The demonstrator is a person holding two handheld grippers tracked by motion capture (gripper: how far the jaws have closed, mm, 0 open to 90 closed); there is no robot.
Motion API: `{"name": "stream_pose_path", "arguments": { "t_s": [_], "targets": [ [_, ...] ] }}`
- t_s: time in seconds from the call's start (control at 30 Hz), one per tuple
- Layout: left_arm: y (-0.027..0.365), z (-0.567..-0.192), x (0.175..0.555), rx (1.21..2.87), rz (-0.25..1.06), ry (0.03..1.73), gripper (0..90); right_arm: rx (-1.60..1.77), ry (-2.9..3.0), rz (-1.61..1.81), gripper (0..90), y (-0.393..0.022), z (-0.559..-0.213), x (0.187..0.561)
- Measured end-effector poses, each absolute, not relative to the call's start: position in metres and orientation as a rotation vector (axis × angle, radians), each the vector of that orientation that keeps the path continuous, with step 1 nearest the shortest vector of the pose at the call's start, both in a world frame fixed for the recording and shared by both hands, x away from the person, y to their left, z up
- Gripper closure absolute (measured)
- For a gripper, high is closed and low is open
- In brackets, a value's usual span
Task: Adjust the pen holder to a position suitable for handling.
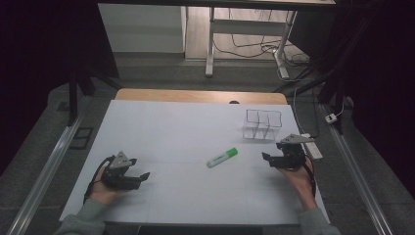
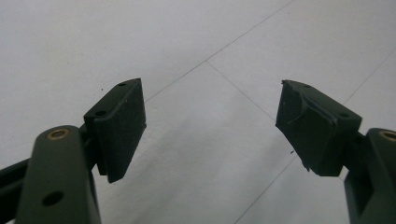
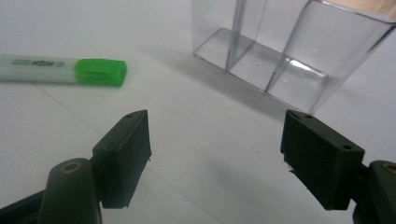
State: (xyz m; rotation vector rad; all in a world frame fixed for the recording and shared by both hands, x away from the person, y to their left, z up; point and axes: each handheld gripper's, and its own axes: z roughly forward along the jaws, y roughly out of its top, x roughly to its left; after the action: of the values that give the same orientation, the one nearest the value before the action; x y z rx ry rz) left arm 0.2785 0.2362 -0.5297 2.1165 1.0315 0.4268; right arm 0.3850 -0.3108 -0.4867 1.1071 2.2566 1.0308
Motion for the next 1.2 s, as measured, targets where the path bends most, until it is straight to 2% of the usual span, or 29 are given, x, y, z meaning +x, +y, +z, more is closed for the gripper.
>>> {"name": "stream_pose_path", "arguments": {
  "t_s": [0.43, 0.77, 1.1, 1.2],
  "targets": [
    [0.236, -0.53, 0.279, 2.123, 0.428, 1.024, 24.0, 1.171, 2.2, 1.029, 31.1, -0.323, -0.482, 0.405],
    [0.235, -0.531, 0.279, 2.131, 0.428, 1.019, 24.0, 1.197, 2.164, 0.982, 45.0, -0.327, -0.485, 0.411],
    [0.235, -0.531, 0.279, 2.139, 0.432, 1.015, 24.0, 1.223, 2.122, 0.918, 83.3, -0.334, -0.485, 0.425],
    [0.235, -0.531, 0.279, 2.139, 0.433, 1.014, 24.0, 1.231, 2.107, 0.906, 89.4, -0.337, -0.485, 0.427]
  ]
}}
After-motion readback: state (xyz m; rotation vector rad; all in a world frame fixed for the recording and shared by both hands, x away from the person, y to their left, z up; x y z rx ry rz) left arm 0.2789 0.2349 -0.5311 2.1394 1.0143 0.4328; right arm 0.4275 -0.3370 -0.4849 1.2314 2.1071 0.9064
